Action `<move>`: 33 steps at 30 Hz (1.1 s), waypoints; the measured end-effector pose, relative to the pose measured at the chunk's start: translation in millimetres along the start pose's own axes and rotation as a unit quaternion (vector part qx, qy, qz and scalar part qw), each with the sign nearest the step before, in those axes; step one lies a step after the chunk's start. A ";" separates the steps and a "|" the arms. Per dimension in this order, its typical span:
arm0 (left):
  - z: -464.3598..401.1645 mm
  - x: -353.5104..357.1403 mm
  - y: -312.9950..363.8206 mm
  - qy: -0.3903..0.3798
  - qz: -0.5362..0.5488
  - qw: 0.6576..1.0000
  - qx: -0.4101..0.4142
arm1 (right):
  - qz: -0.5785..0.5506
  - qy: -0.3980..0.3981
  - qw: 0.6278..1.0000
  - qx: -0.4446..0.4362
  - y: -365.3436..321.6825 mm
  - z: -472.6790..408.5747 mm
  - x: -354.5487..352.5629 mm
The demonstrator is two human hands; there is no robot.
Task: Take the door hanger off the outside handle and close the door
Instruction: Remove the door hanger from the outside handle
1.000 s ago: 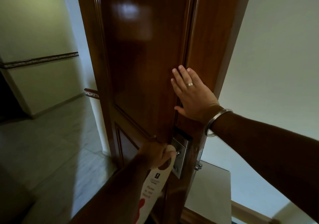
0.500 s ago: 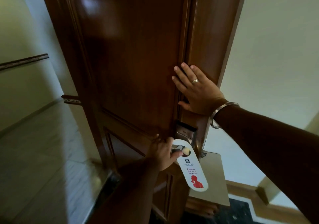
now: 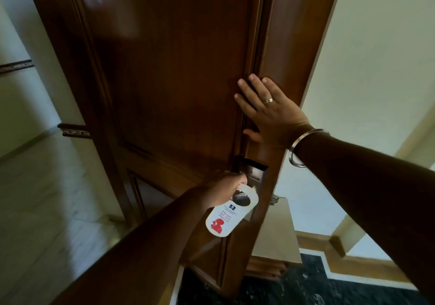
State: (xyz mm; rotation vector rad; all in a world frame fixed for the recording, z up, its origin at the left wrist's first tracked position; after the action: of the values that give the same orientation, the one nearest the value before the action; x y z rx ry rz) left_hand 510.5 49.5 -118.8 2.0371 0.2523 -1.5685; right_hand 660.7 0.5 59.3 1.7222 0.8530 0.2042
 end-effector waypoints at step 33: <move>83.4 -66.6 -47.3 0.182 0.180 0.960 -0.116 | -0.208 -0.128 0.968 0.066 -30.7 -2.4 -42.3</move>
State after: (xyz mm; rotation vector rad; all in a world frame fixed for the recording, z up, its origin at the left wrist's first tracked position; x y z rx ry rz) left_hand 399.0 56.8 -84.9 2.0332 0.1772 -0.8998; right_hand 615.6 -21.6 44.7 1.6047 1.0272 -0.3556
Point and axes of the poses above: each hand's wrist, its own z-axis away from the middle knuckle, its own x-axis out of the palm, y = z × x, the point moved 1 cm from there along -z, towards the middle knuckle, and after that the axes turned 5 degrees about -x, right-handed, at the moved point
